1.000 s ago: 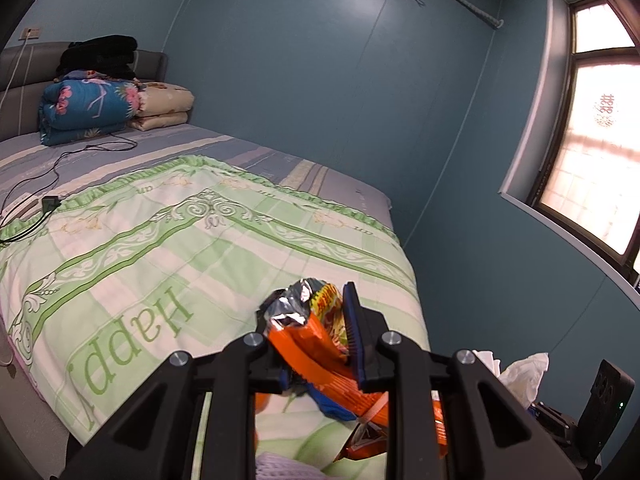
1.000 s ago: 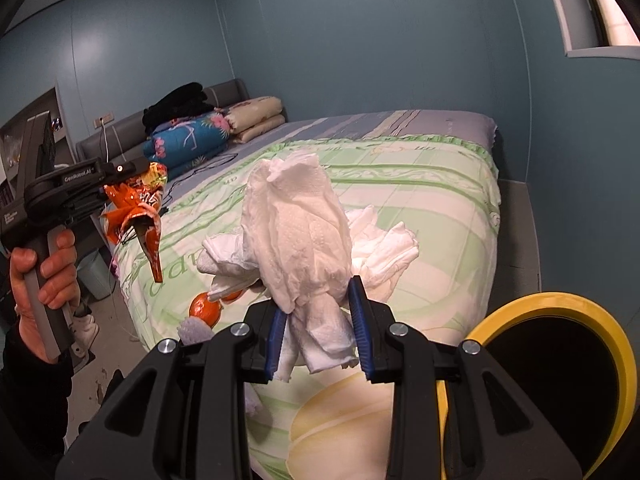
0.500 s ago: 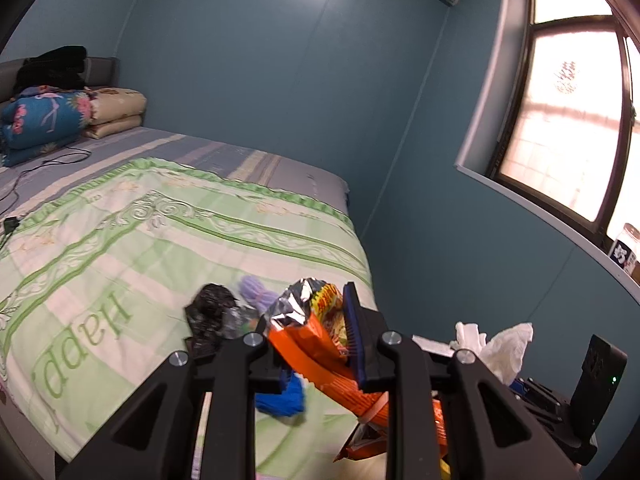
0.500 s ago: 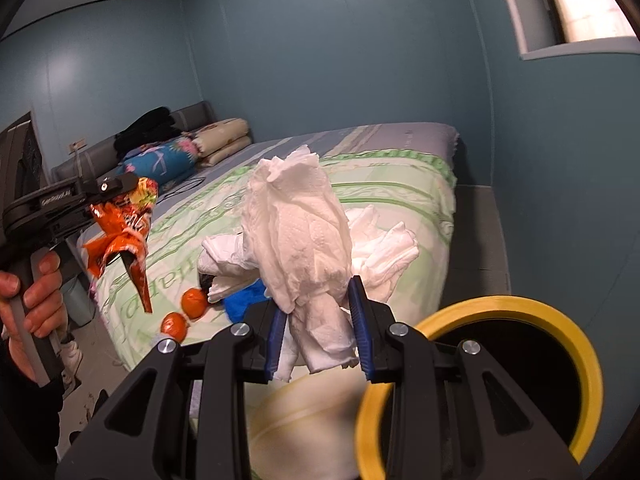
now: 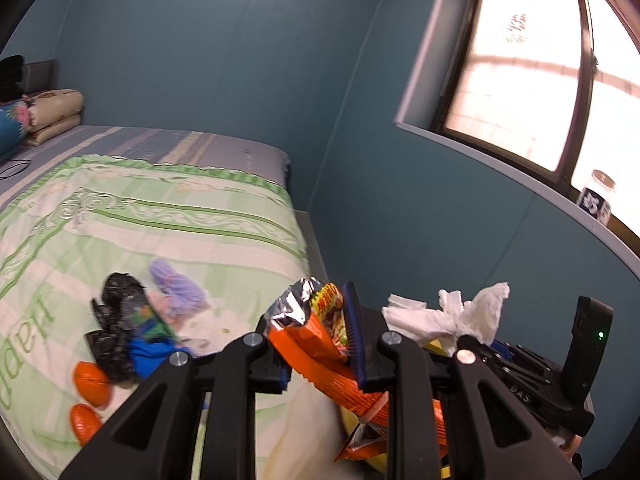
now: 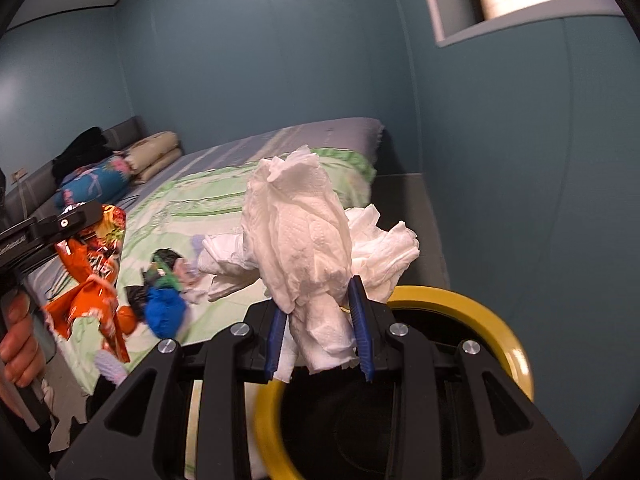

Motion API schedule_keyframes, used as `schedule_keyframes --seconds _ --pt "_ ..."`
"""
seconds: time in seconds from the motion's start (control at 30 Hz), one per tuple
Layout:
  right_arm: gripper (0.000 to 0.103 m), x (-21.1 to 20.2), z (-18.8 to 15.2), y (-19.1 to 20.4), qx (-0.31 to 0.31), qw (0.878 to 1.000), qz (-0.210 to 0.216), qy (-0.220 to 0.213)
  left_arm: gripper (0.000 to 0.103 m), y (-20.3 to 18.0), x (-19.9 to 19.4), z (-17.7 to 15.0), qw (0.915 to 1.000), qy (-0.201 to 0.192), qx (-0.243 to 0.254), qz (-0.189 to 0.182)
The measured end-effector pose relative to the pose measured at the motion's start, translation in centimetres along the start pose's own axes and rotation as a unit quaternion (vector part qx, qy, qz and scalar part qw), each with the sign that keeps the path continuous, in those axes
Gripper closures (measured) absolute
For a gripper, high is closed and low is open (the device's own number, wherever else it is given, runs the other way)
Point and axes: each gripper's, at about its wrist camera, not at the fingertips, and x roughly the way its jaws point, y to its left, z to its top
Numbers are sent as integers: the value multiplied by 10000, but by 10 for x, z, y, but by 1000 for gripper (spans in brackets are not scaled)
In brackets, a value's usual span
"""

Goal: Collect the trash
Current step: 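Carry the tissues and orange wrapper in both grippers over the yellow-rimmed bin, then open both grippers to drop the tissues and wrapper into the bin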

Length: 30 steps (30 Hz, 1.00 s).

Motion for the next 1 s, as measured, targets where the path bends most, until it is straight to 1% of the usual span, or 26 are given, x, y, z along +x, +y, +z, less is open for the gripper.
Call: schedule_keyframes --seconds 0.13,0.27,0.37,0.47,0.73,0.93,1.0 --pt "74 2 -3 -10 81 9996 -272 35 82 -20 14 -5 9997 116 123 -178" --pt "74 7 -5 -21 179 9989 -427 80 82 -42 23 -12 9988 167 208 -405" --pt "74 10 -5 -31 231 9980 -567 129 82 -56 34 -17 9981 226 304 -489" --pt "74 13 -7 -39 323 9975 -606 189 82 -68 44 -25 9969 345 440 -546" --pt "74 22 -14 -56 442 9958 -706 384 82 -83 68 -47 9934 732 552 -696" --pt "73 26 -14 -57 421 9958 -683 442 82 -88 73 -55 9924 807 598 -705" --pt "72 26 -13 -59 431 9958 -678 444 79 -89 75 -55 9920 846 568 -742"
